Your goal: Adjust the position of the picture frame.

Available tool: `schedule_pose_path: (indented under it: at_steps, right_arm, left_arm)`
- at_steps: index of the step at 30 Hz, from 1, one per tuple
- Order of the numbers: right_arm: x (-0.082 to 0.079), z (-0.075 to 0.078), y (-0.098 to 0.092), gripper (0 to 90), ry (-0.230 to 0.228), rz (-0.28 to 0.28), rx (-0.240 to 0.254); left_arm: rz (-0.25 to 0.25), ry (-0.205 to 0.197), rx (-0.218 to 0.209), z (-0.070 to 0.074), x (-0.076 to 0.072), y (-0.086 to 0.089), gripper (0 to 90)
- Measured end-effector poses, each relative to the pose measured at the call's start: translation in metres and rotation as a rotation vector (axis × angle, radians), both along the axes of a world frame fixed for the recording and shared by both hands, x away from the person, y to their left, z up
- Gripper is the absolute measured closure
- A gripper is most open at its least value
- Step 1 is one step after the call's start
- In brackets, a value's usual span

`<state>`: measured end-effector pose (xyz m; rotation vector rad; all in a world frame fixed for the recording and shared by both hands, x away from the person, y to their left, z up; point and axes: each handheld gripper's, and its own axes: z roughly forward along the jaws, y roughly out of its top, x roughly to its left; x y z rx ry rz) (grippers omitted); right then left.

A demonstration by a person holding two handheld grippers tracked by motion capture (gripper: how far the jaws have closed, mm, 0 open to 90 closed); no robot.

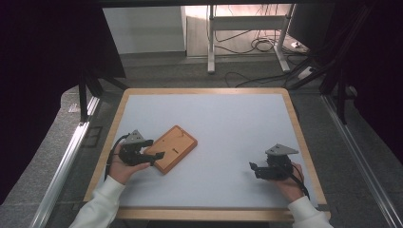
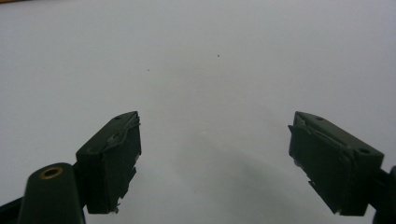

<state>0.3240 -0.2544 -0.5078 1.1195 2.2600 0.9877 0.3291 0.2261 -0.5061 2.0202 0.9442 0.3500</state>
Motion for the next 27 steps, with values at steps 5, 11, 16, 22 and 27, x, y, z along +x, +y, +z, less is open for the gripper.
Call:
schedule_pose_path:
  at_steps: [5, 11, 16, 22, 27]
  right_arm:
    - [-0.001, -0.001, 0.003, 19.9, -0.004, 0.024, -0.001]
    - [-0.002, -0.003, 0.008, 20.2, -0.004, 0.029, -0.023]
    - [-0.004, -0.003, 0.005, 20.0, 0.008, 0.015, -0.020]
    - [-0.004, -0.003, 0.007, 20.7, -0.002, 0.025, -0.016]
    - [-0.002, -0.003, 0.014, 24.1, -0.005, 0.042, -0.014]
  left_arm:
    - [0.000, 0.001, 0.000, -0.001, 0.001, 0.000, 26.5]
    - [0.002, -0.009, -0.004, 0.000, 0.002, 0.003, 26.8]
    - [-0.001, -0.016, -0.003, 0.001, 0.000, 0.002, 27.4]
    - [-0.006, -0.010, 0.002, -0.001, 0.002, 0.001, 27.6]
    - [-0.002, -0.011, -0.003, -0.001, 0.003, 0.002, 27.6]
